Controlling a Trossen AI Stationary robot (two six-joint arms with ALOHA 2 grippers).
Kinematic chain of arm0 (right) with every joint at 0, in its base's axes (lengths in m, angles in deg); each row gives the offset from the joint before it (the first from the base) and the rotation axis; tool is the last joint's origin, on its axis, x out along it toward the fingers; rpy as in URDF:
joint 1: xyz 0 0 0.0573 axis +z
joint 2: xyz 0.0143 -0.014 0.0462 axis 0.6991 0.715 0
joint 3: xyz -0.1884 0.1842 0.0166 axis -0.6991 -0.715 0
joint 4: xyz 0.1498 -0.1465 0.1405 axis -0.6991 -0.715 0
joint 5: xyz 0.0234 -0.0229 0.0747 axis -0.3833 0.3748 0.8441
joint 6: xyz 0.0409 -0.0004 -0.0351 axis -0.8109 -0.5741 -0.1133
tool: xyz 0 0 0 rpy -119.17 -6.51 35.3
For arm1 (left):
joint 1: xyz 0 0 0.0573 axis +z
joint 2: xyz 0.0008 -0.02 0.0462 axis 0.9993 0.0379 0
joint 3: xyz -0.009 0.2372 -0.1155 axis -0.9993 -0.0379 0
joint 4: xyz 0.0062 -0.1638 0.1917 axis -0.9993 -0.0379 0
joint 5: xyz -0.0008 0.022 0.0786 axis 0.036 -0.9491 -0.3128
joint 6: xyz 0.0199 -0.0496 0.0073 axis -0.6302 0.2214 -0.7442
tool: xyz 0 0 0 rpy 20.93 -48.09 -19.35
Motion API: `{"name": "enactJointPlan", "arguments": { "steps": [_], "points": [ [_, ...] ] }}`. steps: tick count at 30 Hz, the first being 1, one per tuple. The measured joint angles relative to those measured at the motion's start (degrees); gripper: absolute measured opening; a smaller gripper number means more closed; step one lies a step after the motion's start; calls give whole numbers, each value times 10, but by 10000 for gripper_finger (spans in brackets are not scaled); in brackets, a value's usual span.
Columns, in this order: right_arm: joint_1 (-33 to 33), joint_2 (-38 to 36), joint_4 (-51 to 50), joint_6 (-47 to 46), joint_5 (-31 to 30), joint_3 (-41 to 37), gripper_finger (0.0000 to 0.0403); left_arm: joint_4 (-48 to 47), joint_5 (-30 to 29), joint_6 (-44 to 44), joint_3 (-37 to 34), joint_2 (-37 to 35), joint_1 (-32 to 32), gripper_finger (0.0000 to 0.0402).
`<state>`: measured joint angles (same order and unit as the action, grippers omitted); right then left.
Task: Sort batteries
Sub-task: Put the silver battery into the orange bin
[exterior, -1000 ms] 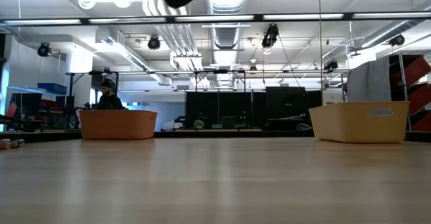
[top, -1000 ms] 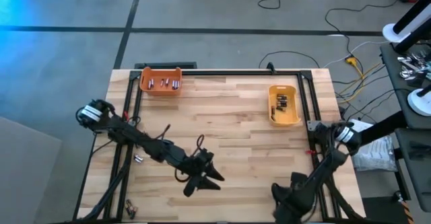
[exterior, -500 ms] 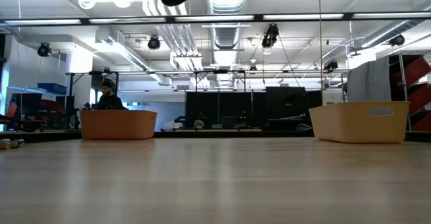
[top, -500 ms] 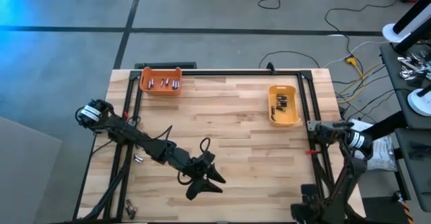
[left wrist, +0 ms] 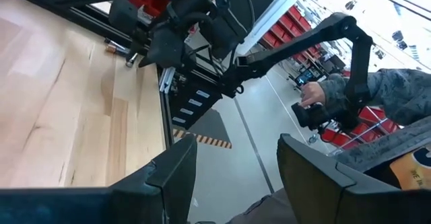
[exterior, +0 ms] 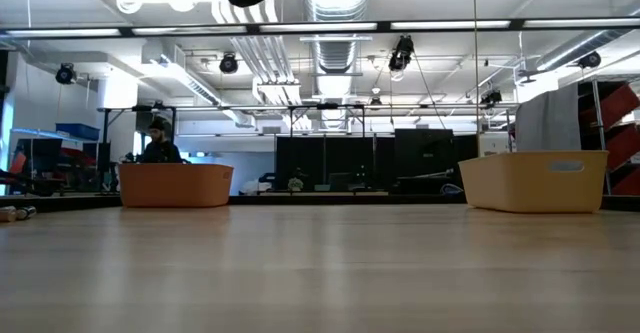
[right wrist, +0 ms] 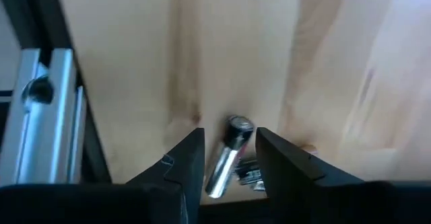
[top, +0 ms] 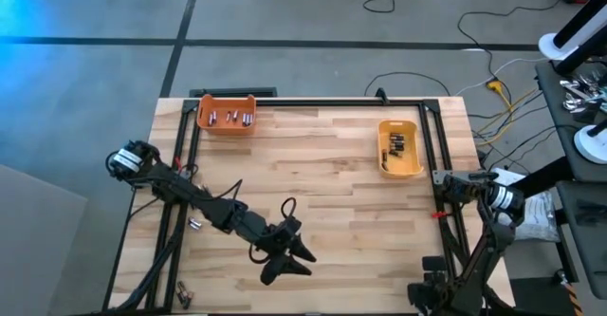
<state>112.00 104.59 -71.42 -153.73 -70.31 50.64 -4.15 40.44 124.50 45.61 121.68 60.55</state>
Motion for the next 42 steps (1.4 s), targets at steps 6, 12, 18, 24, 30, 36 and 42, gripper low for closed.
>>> {"name": "enactJointPlan", "arguments": {
  "steps": [6,12,18,24,30,36,42],
  "points": [
    [1,0,17,-18,0,-19,100,1,0,0,0,0,-1,185],
    [0,-4,50,-37,22,-49,76,1,0,11,0,0,-2,185],
    [-2,-3,63,-28,24,-67,60,1,-1,23,0,0,-2,185],
    [-5,-3,76,-28,26,-77,56,1,-1,25,0,0,-2,185],
    [-23,-2,75,-28,24,-72,55,1,-1,22,0,0,-2,185],
    [-71,-1,66,2,8,-56,54,-27,-33,5,0,-1,-1,185],
    [-121,-1,69,64,-42,-26,54,-48,-36,4,-2,-1,-1,185]
  ]
}}
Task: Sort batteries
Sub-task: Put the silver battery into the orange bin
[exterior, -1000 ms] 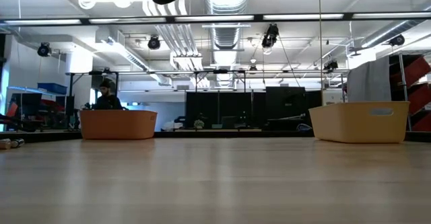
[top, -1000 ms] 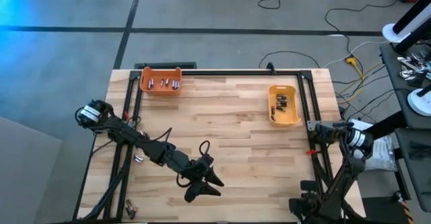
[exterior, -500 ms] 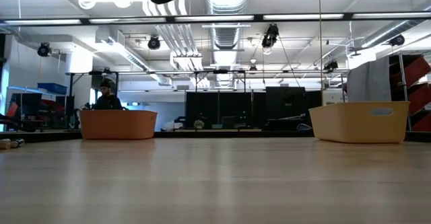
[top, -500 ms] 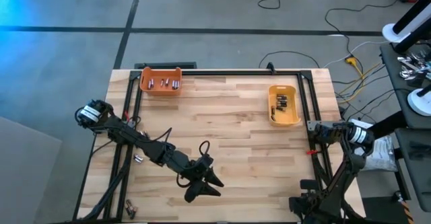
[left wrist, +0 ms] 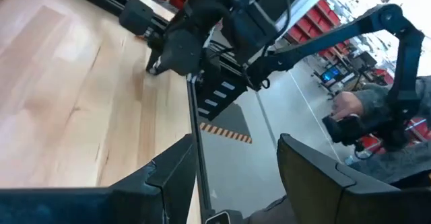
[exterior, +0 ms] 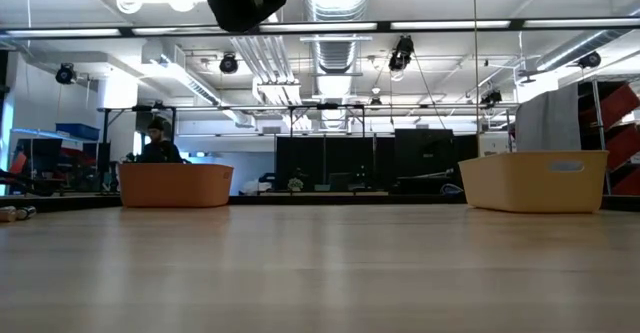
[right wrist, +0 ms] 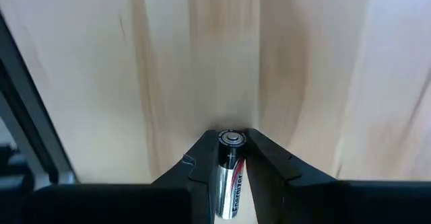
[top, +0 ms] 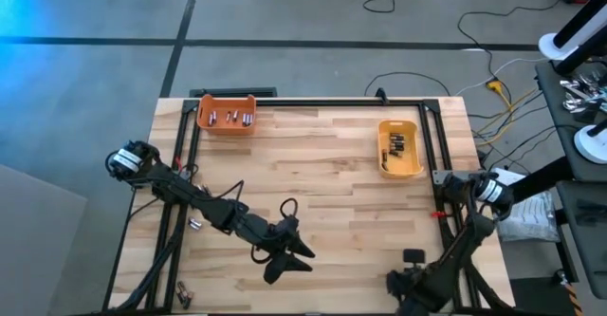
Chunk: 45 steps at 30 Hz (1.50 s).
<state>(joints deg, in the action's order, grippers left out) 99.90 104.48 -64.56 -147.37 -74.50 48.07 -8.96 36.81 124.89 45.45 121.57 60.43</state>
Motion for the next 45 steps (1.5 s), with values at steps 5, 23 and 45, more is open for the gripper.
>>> {"name": "enactJointPlan", "arguments": {
  "steps": [5,23,45],
  "points": [
    [-40,-14,-9,25,-48,35,54,1,0,2,-5,0,-1,185],
    [-162,-168,29,44,-404,183,54,110,-78,-60,-18,1,-4,185],
    [-222,-189,245,114,-420,207,54,279,-204,-115,-16,1,11,185]
  ]
}}
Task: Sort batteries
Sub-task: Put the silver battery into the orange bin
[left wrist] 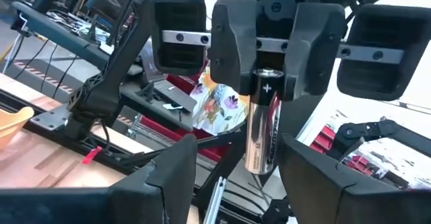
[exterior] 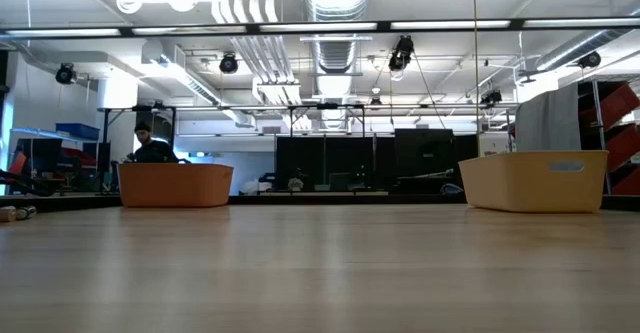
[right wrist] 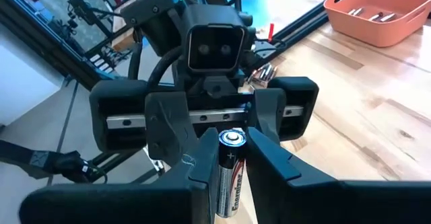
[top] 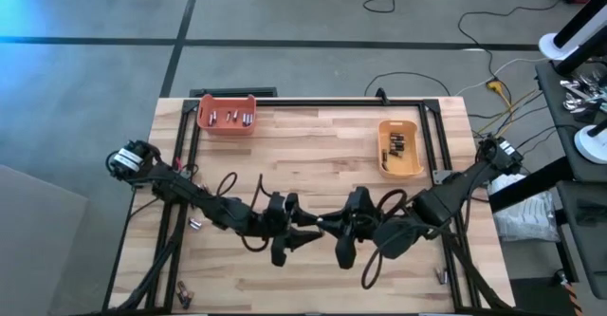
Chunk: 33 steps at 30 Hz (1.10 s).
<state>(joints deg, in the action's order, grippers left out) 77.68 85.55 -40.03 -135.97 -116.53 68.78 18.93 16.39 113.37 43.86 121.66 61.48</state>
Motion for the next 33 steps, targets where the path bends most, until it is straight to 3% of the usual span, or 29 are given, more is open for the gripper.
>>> {"name": "enactJointPlan", "arguments": {
  "steps": [14,18,25,27,30,33],
  "points": [
    [-8,10,3,-14,-4,0,54,25,1,-4,0,0,11,178],
    [-9,10,6,-13,-10,0,54,25,0,-14,0,0,10,140],
    [-9,10,3,-3,-18,0,54,18,5,-12,0,0,9,27],
    [-9,10,3,-3,-18,0,59,12,5,-11,0,-1,9,26],
    [-9,7,2,-1,-17,-1,81,-37,8,0,0,-19,10,28],
    [-9,-12,8,12,-18,-1,115,-178,3,7,0,-72,11,28]
  ]
}}
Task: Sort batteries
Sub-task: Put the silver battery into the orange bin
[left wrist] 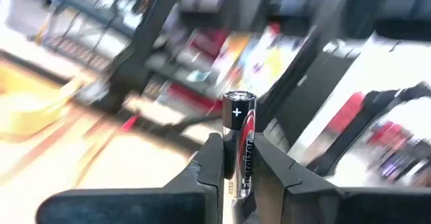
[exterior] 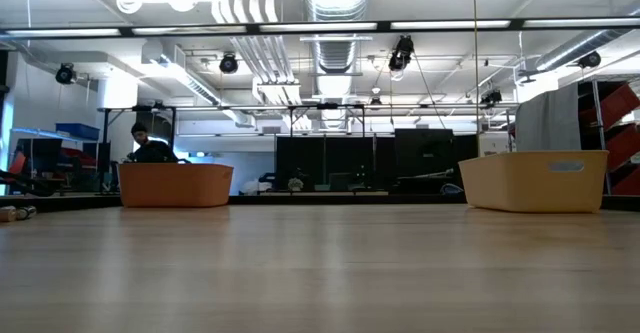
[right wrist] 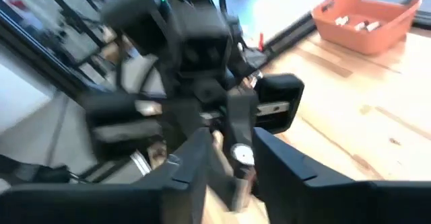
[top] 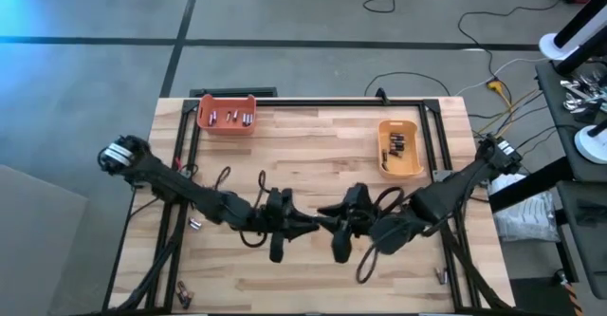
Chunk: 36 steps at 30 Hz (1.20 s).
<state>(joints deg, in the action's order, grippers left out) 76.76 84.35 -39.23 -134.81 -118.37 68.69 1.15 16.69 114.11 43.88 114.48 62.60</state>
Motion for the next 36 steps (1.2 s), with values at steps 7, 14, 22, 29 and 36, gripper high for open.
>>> {"name": "enactJointPlan", "arguments": {
  "steps": [7,14,22,29,36],
  "points": [
    [13,-65,-2,139,-4,4,189,-378,-69,75,11,-184,6,28],
    [8,-75,-71,188,-20,3,207,-870,-73,260,92,-276,54,28],
    [-68,-74,-215,197,-52,1,206,-1129,-21,175,229,-255,275,28],
    [-163,-81,-270,301,-76,1,205,-1077,79,37,206,-215,576,28],
    [-236,-81,-296,369,-71,-2,207,-976,230,-6,160,-148,794,27]
  ]
}}
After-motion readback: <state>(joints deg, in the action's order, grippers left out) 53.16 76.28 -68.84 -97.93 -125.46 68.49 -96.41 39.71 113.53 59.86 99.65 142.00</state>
